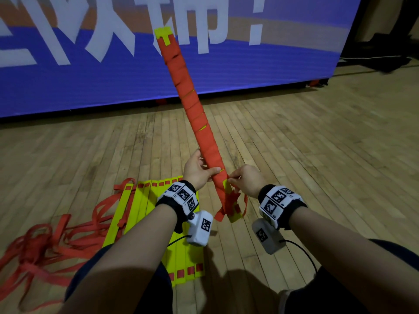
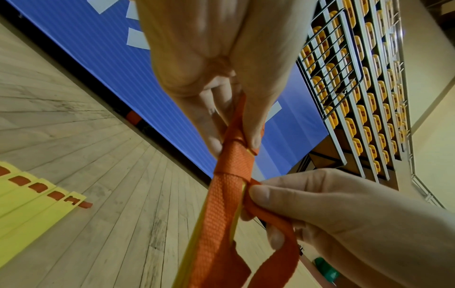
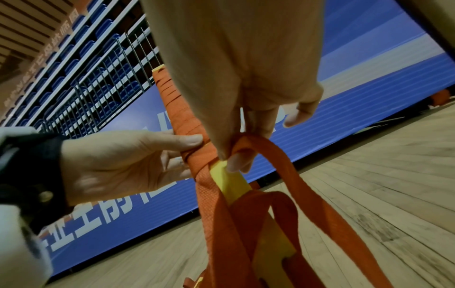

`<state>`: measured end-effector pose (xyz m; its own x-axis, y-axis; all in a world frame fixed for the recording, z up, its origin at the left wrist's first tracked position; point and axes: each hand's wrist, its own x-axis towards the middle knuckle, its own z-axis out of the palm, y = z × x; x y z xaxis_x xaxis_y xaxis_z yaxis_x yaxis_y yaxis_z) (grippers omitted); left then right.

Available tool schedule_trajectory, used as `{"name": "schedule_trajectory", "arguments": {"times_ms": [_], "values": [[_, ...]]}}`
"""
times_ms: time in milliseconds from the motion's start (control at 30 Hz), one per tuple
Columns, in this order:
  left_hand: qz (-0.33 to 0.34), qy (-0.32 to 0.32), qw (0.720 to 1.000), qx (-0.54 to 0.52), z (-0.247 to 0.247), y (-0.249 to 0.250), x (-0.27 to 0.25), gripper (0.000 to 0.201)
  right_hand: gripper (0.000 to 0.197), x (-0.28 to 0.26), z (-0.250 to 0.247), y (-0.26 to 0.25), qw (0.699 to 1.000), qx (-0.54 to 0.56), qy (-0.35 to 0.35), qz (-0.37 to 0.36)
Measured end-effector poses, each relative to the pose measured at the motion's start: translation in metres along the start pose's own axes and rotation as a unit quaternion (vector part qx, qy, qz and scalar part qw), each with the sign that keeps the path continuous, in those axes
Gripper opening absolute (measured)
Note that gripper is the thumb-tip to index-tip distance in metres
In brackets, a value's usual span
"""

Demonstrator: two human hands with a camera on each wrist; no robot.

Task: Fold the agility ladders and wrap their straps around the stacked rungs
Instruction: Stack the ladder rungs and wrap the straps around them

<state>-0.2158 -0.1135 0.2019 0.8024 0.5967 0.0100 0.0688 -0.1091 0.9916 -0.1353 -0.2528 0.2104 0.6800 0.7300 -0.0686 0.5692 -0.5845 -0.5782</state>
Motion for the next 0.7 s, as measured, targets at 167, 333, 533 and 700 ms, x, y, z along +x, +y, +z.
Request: {"name": "schedule_trajectory", "arguments": {"times_ms": [167,333,533,700], "values": [[0.016,0.007,1.000,-0.008,0.0026,0.0023,-0.0011,0.045,0.038,-0.0028,0.0028,-0.0065,0.999,-0.044,0.005,0.007],[0.027,-0.003,1.000,-0.011,0.0085,0.0038,-0.0039,0.041,0.036,-0.0076,0.0013,-0.0100,0.994,-0.099,0.043,0.023],[0.003,-0.055,0.997,-0.052,0.0050,0.0061,-0.0032,0.038,0.033,-0.0066,0.0028,-0.0067,0.996,-0.058,0.061,0.038],[-0.008,-0.121,0.991,-0.059,0.0014,0.0067,-0.0052,0.046,0.033,-0.0064,-0.0034,-0.0039,0.997,-0.033,0.047,0.041]]}}
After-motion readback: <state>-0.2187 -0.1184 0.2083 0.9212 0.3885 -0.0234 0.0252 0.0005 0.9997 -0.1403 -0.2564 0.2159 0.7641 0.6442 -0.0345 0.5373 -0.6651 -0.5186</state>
